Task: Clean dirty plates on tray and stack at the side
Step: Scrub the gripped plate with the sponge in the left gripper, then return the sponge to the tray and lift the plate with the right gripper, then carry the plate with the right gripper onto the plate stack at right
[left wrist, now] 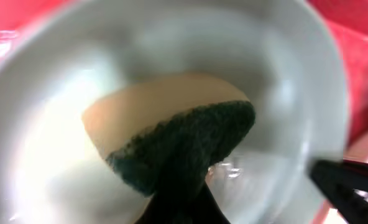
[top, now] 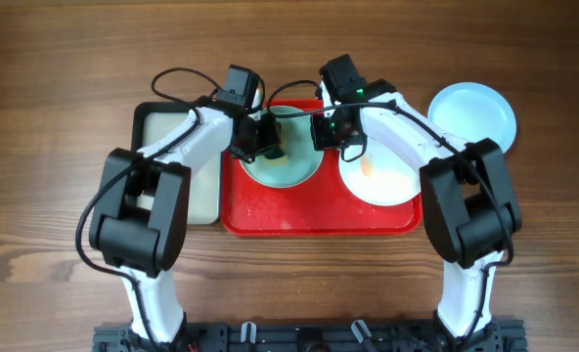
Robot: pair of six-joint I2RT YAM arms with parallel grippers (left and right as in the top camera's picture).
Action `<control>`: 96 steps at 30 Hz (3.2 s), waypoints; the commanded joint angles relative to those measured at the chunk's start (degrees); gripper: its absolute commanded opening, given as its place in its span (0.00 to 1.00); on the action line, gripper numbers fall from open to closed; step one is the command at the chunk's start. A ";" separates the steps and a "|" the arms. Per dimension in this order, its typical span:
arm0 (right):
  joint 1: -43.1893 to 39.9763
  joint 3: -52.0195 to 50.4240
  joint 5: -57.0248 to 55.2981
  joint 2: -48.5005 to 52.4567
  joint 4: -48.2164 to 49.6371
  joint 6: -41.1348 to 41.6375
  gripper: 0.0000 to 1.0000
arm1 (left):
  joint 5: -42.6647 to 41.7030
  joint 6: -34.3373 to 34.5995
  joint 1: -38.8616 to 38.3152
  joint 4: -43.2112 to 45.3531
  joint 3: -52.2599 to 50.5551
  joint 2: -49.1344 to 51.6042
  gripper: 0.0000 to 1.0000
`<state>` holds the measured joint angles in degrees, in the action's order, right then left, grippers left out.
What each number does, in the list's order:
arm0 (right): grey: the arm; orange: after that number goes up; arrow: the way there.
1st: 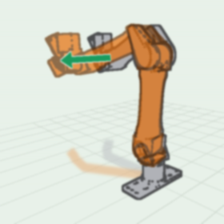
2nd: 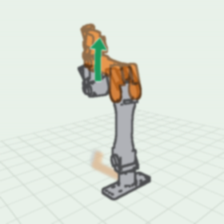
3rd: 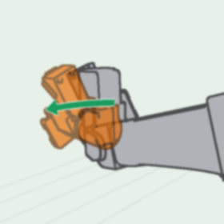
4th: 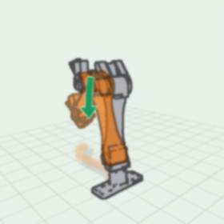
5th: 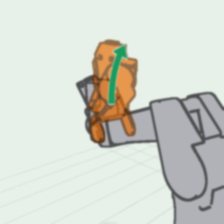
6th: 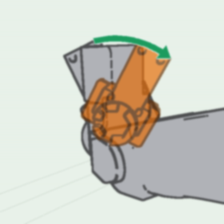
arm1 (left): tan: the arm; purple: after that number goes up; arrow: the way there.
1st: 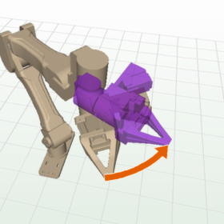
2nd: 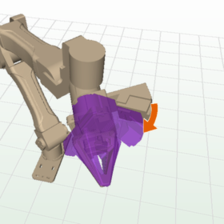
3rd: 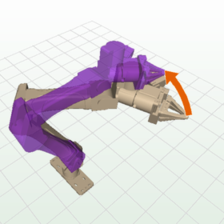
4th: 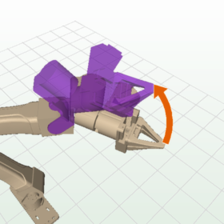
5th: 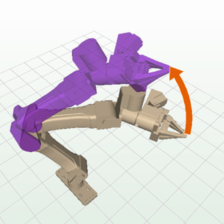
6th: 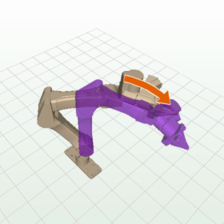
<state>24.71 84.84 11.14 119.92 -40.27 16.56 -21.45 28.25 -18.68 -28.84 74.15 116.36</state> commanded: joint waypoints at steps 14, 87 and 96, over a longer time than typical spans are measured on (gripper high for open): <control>1.20 -0.07 2.62 -0.33 0.79 -1.36 0.43 | 18.97 -7.13 9.33 -20.28 2.93 -24.61 0.04; 29.11 8.48 -52.98 -3.87 66.62 -57.48 0.04 | 28.20 -12.81 21.49 -10.36 -18.01 -34.60 0.04; 28.35 8.48 -53.53 -3.87 62.16 -45.00 0.04 | 28.17 -12.79 21.49 -10.16 -18.01 -34.60 0.04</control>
<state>53.21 92.47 -41.30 115.81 24.86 -38.26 6.17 14.48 2.44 -39.42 56.29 82.39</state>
